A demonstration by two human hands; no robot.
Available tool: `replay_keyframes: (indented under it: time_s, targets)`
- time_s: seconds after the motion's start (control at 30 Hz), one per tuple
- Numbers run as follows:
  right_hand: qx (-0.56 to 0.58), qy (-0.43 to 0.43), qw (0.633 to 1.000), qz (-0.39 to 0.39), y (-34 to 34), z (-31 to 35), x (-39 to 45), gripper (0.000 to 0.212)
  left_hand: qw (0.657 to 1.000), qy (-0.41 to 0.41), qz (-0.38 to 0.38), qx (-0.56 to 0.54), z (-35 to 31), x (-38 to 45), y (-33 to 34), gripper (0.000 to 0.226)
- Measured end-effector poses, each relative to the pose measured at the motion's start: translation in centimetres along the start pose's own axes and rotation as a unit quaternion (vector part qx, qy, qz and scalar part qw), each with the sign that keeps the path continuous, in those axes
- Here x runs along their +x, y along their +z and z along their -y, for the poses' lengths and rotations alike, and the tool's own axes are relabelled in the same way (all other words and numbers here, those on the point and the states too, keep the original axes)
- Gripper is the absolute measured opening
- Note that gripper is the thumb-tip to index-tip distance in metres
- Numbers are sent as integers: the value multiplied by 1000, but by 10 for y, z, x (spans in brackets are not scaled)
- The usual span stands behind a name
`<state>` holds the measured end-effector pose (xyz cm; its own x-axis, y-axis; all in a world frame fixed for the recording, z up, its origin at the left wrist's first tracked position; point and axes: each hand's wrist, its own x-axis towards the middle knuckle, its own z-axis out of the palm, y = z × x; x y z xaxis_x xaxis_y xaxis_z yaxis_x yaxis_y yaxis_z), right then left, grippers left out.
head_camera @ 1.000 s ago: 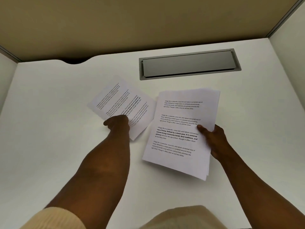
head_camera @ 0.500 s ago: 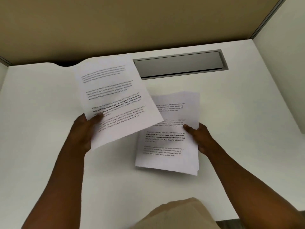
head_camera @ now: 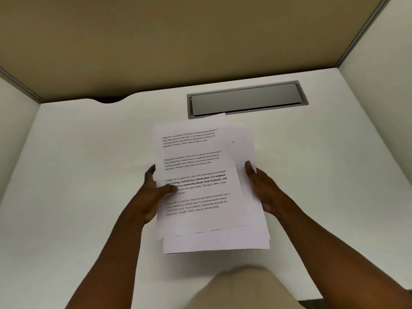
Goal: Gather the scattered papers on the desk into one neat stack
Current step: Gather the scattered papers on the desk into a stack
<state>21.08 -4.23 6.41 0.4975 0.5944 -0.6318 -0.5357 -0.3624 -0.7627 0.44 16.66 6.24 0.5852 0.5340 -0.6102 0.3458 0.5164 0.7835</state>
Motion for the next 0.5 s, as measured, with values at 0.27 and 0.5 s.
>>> replay_keyframes:
  time_s: [0.27, 0.5]
  targets:
    - [-8, -54, 998, 44, 9, 5, 1, 34, 995, 30, -65, 68, -3, 1, 22, 32]
    - [-40, -149, 988, -16, 26, 35, 1, 32, 971, 190, -136, 39, -26, -9, 39, 36]
